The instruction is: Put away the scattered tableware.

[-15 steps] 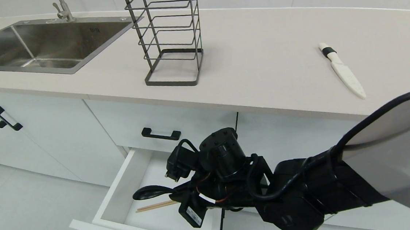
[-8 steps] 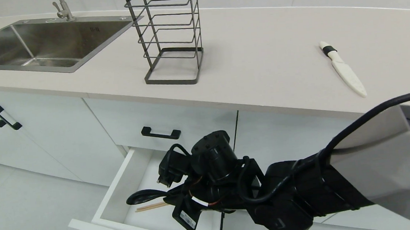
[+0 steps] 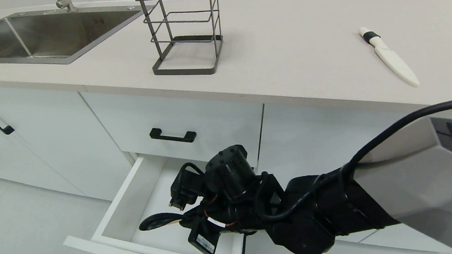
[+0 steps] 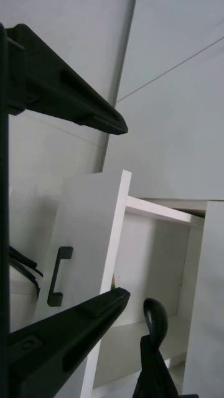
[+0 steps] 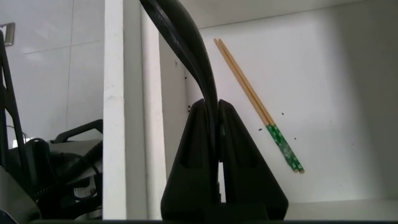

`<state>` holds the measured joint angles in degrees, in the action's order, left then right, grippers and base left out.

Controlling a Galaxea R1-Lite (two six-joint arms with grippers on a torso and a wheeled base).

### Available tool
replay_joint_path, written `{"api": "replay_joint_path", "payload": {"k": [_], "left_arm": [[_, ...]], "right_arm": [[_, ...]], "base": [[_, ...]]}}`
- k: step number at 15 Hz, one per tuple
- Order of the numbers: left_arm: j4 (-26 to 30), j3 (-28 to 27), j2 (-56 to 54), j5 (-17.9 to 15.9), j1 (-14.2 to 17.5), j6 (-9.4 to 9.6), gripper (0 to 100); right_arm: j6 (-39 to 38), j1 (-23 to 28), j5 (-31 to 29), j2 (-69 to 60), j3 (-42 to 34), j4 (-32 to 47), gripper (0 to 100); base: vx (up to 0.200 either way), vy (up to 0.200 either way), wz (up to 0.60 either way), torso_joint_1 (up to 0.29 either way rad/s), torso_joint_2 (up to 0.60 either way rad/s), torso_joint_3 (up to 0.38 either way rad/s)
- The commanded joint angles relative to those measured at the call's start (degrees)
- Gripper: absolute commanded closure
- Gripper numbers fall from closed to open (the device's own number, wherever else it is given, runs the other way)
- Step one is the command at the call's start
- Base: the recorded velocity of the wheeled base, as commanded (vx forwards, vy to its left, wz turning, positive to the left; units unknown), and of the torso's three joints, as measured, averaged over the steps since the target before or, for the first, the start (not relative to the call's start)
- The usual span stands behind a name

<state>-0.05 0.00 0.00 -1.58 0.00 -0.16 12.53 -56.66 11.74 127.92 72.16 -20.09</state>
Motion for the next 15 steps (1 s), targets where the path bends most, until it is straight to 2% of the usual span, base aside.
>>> {"api": "replay_joint_path", "payload": {"k": [1, 5, 15], "left_arm": [[0.0, 0.0, 0.1, 0.0, 0.0, -0.02, 0], [0.0, 0.0, 0.1, 0.0, 0.0, -0.02, 0], [0.0, 0.0, 0.1, 0.0, 0.0, -0.02, 0]], "right_arm": [[0.2, 0.0, 0.0, 1.1, 2.8, 1.1, 100], [3.4, 0.1, 0.0, 3.0, 5.3, 2.2, 100], [3.3, 1.3, 0.0, 8.9, 10.3, 2.9, 100]], "base": [[0.0, 0.0, 0.0, 0.0, 0.0, 0.0], [0.0, 0.0, 0.0, -0.001, 0.01, 0.012], [0.0, 0.0, 0.0, 0.0, 0.0, 0.0]]}}
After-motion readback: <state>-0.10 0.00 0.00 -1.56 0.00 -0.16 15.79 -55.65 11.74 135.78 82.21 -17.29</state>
